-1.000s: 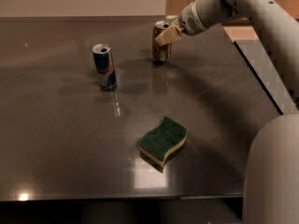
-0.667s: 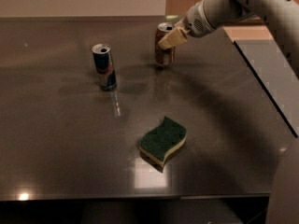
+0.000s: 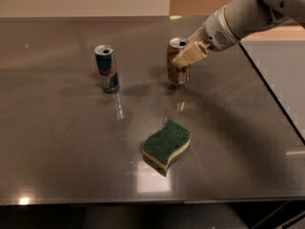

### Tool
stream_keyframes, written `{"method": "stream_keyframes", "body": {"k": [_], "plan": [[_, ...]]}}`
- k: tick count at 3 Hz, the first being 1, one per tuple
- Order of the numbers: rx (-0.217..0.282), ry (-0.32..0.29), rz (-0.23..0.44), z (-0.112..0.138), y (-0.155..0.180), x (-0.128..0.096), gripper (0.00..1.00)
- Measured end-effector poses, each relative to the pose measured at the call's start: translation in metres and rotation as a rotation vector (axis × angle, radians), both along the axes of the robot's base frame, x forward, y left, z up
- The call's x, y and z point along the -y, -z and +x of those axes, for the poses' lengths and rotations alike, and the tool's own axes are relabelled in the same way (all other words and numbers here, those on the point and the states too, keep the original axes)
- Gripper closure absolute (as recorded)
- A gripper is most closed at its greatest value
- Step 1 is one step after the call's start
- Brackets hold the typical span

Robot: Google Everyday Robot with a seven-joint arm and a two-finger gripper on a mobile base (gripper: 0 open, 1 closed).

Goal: Move orange can near sponge

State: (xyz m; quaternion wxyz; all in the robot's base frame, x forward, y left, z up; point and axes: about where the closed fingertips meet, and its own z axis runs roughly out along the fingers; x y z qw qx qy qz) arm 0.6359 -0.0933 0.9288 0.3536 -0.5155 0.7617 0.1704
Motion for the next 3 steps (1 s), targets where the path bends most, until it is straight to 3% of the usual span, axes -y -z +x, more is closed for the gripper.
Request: {"method": "stream_keyframes", "body": {"k": [1,3], "plan": [[0.005,-0.024,-0.02,-0.034,0.002,0.01,1.0],[0.008,-0.054,0.024,-0.088,0.01,0.021,1.0]]}}
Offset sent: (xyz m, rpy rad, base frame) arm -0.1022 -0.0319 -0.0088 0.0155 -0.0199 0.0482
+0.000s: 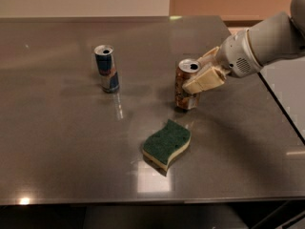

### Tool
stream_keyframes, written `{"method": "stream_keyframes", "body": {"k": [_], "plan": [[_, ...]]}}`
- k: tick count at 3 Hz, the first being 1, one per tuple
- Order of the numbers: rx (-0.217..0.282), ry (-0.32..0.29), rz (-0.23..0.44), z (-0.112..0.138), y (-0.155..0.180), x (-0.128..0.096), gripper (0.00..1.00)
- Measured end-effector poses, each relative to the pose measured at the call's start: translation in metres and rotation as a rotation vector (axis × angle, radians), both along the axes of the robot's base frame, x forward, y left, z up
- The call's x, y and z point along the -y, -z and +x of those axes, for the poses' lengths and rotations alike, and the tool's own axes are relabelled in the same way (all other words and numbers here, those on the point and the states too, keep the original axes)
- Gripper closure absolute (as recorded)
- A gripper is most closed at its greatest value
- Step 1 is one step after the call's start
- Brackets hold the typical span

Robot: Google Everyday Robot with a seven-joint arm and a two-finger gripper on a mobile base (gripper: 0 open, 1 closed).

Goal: Move orange can near sponge

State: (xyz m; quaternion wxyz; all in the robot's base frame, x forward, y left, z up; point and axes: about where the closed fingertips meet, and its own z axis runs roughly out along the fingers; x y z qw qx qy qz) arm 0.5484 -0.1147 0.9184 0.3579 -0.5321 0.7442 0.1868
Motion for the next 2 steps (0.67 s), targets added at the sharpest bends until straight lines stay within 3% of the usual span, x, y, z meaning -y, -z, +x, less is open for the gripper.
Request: {"method": "stream_keyframes", "body": {"k": [1,2], "plan": [[-0.004,-0.015,0.016,-0.016,0.004,0.001,1.0],[0.005,-0.041,0.024,-0.027,0.006,0.001,0.89]]}}
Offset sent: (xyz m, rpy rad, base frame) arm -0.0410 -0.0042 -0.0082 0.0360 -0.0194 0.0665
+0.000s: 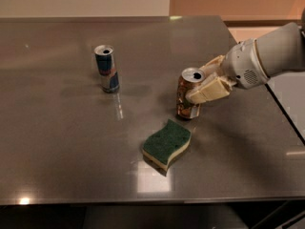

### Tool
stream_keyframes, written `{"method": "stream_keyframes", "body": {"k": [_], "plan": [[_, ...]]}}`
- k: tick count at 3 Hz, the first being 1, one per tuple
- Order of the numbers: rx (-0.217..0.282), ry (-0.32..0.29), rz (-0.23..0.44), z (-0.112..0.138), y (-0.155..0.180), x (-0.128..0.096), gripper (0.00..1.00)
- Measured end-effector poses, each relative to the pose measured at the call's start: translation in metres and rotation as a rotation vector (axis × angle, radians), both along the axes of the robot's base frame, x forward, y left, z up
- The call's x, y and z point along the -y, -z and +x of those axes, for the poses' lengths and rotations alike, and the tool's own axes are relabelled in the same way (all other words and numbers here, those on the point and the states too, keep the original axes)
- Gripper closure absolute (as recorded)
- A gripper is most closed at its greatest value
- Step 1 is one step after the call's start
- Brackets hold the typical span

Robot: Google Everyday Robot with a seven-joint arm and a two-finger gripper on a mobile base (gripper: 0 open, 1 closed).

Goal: Move orange can near sponge

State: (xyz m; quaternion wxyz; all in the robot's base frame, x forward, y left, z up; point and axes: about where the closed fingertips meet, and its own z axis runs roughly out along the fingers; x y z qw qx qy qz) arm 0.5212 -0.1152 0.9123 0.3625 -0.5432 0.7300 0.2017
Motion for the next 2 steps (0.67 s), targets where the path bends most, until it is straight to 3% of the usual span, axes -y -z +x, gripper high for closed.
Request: {"method": "stream_keyframes", "body": {"k": [2], "plan": [[-0.006,-0.051,0.009,-0.0113,0.0083,-0.0028,0.48]]}}
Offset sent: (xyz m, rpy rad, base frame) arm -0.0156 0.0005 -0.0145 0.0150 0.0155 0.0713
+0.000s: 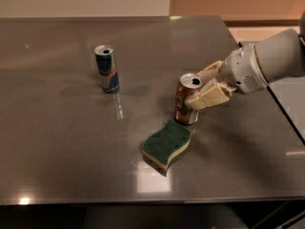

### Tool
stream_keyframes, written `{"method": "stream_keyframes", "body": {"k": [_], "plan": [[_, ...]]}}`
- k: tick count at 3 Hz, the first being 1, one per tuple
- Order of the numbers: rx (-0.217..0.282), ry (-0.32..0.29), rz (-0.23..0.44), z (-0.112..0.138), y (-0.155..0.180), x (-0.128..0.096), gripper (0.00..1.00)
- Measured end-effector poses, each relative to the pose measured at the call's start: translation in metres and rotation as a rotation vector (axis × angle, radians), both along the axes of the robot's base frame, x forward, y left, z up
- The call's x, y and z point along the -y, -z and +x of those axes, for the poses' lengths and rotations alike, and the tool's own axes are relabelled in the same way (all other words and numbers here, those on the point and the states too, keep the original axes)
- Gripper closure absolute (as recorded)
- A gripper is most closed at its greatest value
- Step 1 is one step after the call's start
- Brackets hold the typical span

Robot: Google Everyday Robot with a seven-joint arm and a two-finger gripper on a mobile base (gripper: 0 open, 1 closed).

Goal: Move orange can near sponge

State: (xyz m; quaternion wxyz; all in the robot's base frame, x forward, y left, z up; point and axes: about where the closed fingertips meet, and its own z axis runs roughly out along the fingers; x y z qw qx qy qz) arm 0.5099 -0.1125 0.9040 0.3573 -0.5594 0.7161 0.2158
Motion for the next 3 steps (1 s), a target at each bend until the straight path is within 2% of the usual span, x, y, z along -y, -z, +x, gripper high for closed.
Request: {"method": "stream_keyframes", "body": {"k": [2,3], "plan": [[-0.008,-0.025,0.005,-0.0033,0.0025,-0.0044,0.0],[-0.008,-0.025,0.005,-0.0033,0.0025,-0.0044,0.0]]}}
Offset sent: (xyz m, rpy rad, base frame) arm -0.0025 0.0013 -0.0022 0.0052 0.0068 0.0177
